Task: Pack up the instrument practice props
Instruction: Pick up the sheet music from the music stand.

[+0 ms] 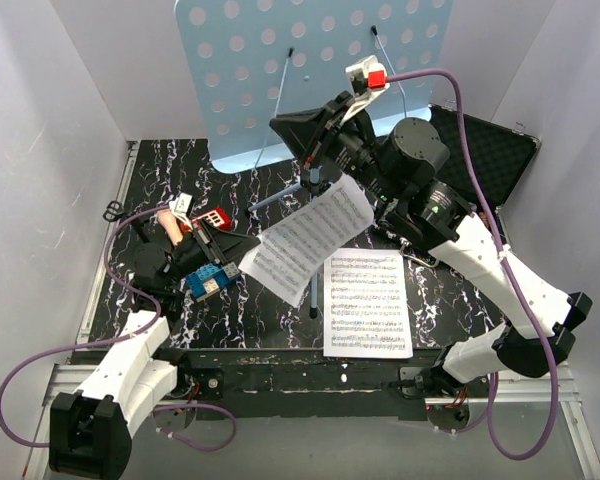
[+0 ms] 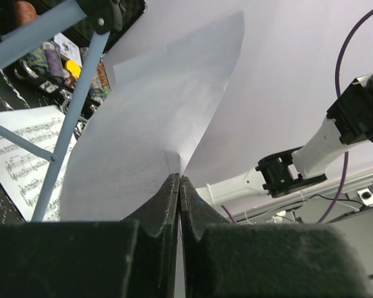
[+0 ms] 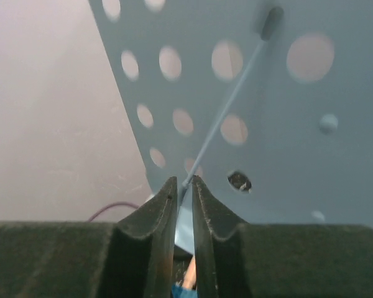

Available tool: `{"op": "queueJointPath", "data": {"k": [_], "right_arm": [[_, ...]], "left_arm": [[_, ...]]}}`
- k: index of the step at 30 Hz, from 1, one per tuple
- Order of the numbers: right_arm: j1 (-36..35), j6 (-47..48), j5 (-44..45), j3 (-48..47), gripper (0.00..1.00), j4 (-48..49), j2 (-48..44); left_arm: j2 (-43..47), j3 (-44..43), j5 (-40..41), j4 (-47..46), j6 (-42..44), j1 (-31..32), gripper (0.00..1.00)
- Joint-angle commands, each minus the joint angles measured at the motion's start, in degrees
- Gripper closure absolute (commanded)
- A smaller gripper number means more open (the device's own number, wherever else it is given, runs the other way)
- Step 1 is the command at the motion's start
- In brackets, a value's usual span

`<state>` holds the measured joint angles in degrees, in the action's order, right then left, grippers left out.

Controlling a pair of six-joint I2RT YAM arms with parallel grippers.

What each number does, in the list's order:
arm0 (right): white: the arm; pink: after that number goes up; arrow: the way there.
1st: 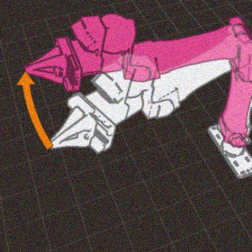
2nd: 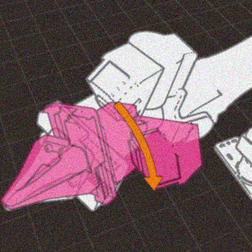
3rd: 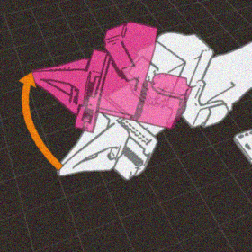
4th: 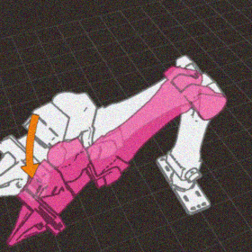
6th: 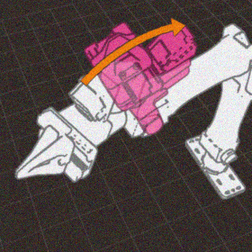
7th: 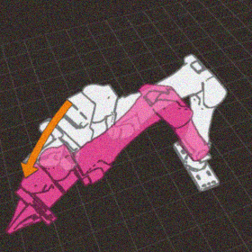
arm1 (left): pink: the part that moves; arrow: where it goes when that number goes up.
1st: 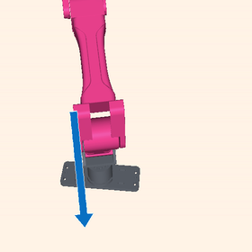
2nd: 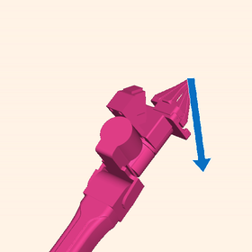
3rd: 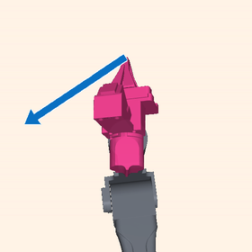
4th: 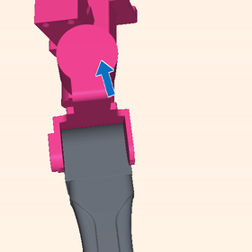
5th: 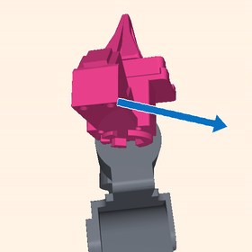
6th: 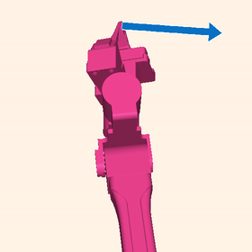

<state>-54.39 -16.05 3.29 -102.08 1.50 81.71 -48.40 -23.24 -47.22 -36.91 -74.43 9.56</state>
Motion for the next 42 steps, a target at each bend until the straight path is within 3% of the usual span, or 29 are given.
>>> {"op": "queueJointPath", "data": {"k": [1, 3, 7, 12, 19, 22, 28, 32, 36, 42], "right_arm": [[-0.01, 1.73, 0.31, 3.55, 0.66, -11.60, -1.11], [-0.10, 1.20, 0.58, 4.95, 0.55, -11.96, -2.43], [-0.10, 0.06, 1.37, 9.00, 0.43, -11.60, -6.03], [-0.10, -0.64, 1.90, 13.57, 0.37, -12.04, -10.95], [-0.19, -1.44, 3.73, 23.23, 0.36, -14.93, -21.75], [-0.19, -3.27, 6.28, 29.73, 0.35, -18.62, -27.99], [-0.10, -15.82, 9.63, 46.95, 0.27, -20.39, -41.53], [-0.01, -25.67, 6.39, 56.36, 0.27, -17.50, -47.07], [-0.10, -35.69, 2.96, 65.58, 0.25, -9.78, -51.64], [-0.01, -48.09, 0.49, 75.96, 0.14, 2.61, -54.38]], "left_arm": [[1.55, 1.80, -2.26, -2.82, -2.21, 1.07, 1.00], [2.26, 2.41, -2.35, -3.17, -2.73, 1.51, 1.00], [3.31, 3.90, -1.65, -4.05, -3.96, 2.56, 1.00], [5.07, 5.93, 0.37, -2.65, -3.97, 5.28, 1.00], [13.41, 4.35, 9.77, 14.30, 4.99, 14.60, 1.00], [14.30, 4.96, 11.62, 14.41, 4.04, 16.36, 1.00], [18.16, 6.10, 16.98, 12.66, 2.81, 17.60, 1.00], [18.08, 7.42, 19.71, 4.41, -1.23, 17.60, 1.00], [15.89, 6.02, 18.93, 0.79, -2.56, 17.68, 1.00], [12.81, 4.26, 17.87, -3.16, -4.22, 17.68, 1.00]]}}
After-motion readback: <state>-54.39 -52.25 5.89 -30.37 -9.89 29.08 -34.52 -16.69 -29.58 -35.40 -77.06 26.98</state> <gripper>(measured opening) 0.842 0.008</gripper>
